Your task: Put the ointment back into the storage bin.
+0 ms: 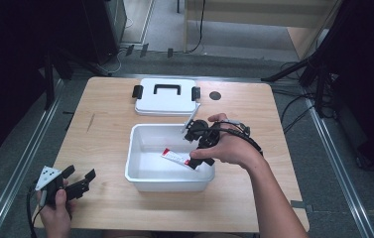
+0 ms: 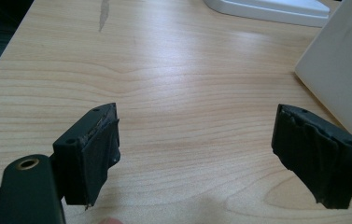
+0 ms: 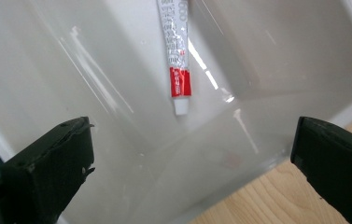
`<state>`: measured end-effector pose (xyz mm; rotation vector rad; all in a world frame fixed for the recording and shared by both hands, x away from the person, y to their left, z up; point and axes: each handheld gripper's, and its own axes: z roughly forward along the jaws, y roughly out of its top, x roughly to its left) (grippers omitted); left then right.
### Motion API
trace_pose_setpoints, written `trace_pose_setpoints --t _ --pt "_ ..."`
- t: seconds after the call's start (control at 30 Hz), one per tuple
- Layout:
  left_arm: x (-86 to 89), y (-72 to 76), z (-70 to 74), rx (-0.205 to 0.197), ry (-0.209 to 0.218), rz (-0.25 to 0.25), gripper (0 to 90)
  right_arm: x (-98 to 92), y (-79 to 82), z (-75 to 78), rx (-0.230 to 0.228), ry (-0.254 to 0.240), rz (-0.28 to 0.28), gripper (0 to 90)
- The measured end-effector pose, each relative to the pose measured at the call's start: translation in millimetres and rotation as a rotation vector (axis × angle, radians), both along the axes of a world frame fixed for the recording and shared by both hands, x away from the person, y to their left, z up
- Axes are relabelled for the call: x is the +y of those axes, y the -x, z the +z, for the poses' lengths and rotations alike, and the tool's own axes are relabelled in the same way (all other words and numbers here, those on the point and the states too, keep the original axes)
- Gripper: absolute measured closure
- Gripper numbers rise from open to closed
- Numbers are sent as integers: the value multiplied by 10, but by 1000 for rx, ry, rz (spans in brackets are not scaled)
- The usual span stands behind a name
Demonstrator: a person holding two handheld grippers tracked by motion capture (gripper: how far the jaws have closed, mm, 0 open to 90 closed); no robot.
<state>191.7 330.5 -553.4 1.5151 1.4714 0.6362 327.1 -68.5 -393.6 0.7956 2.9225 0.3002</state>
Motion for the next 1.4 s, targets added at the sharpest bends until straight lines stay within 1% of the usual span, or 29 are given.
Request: trace_pose_setpoints --t 0.1,0.13,0.2,0.27,0.37,0.4,0.43,0.53,0.7,0.73,0.77,0.83,0.9,0.97,1.0,1.03,1.07,1.23,1.37,1.4 --pt "1 0 0 1 0 0 160 -81 41 27 -9 -8 -2 0" --pt "1 0 0 1 0 0 160 -81 41 27 -9 -8 -2 0" --pt "-1 -2 -1 0 0 0 160 -173 73 54 -14 -21 -14 0" --pt "-4 -3 0 1 -3 1 159 -239 87 61 -20 -18 -24 0" --pt "-2 -2 -1 -1 -2 0 159 -346 107 58 -25 -30 -42 0" --pt "-2 -2 -1 -1 -2 0 159 -346 107 58 -25 -30 -42 0" --pt "-2 -2 -1 -1 -3 1 160 -420 116 44 -30 -33 -53 0" --pt "-2 -1 -1 -1 -2 1 160 -537 131 20 -39 -43 -76 0" --pt "-3 -1 -1 1 -4 0 159 -759 151 -18 -71 -90 -127 0" --pt "-4 -1 -1 1 -5 1 159 -759 151 -18 -71 -90 -127 0" --pt "-4 0 0 1 -5 1 159 -855 163 -49 -86 -108 -147 0" --pt "-3 0 0 1 -5 1 159 -953 180 -92 -104 -125 -162 0" --pt "-4 1 0 1 -5 1 159 -1047 206 -146 -112 -143 -183 0" --pt "-4 1 0 1 -5 1 159 -1150 231 -203 -135 -158 -201 0" --pt "-4 1 0 1 -5 1 159 -1150 231 -203 -135 -158 -201 0" --pt "-4 1 0 1 -6 1 159 -1203 240 -231 -145 -171 -217 0" --pt "-5 1 0 1 -6 2 159 -1313 264 -281 -156 -197 -244 0" --pt "-6 3 2 3 -9 0 159 -1584 330 -429 -215 -263 -319 0" --pt "-10 4 2 5 -11 -1 158 -1772 409 -564 -280 -306 -356 0" --pt "-10 4 2 5 -11 -1 158 -1772 409 -564 -280 -306 -356 0"
